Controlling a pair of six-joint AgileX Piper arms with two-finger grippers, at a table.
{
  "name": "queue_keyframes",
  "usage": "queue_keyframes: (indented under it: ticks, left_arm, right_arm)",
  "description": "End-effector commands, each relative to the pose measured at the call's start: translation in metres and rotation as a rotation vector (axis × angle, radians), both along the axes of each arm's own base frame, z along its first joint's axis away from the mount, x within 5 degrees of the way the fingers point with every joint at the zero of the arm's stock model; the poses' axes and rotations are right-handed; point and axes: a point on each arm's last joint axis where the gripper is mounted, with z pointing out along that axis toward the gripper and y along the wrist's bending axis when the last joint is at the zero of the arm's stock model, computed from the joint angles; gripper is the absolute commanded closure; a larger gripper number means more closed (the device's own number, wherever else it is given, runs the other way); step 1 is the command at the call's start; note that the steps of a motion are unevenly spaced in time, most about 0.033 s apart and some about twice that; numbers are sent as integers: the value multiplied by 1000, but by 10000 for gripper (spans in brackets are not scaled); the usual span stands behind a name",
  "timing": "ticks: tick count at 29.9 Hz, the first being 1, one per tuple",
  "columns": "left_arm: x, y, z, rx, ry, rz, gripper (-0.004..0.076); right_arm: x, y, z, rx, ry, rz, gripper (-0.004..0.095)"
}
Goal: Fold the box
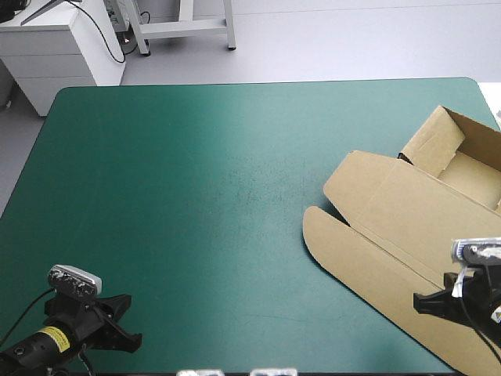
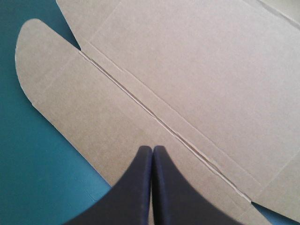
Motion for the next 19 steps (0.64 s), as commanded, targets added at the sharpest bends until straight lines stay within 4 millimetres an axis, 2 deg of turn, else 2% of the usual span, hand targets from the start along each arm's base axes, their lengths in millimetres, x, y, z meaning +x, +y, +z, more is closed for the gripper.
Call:
queue_keyframes:
  ticks: [1, 5, 15, 19]
  left_arm:
    - [2, -2, 12, -46, -61, -1, 732]
    - [2, -2, 12, -46, -61, -1, 732]
    - [2, -2, 12, -46, -61, -1, 732]
    - [2, -2, 12, -46, -61, -1, 732]
  right_arm:
    - [-1, 0, -14, -12, -64, 6, 924]
    - [-1, 2, -36, 19, -59, 9, 926]
    - [3, 3, -76, 47, -32, 9, 926]
    - [3, 4, -76, 47, -33, 13, 926]
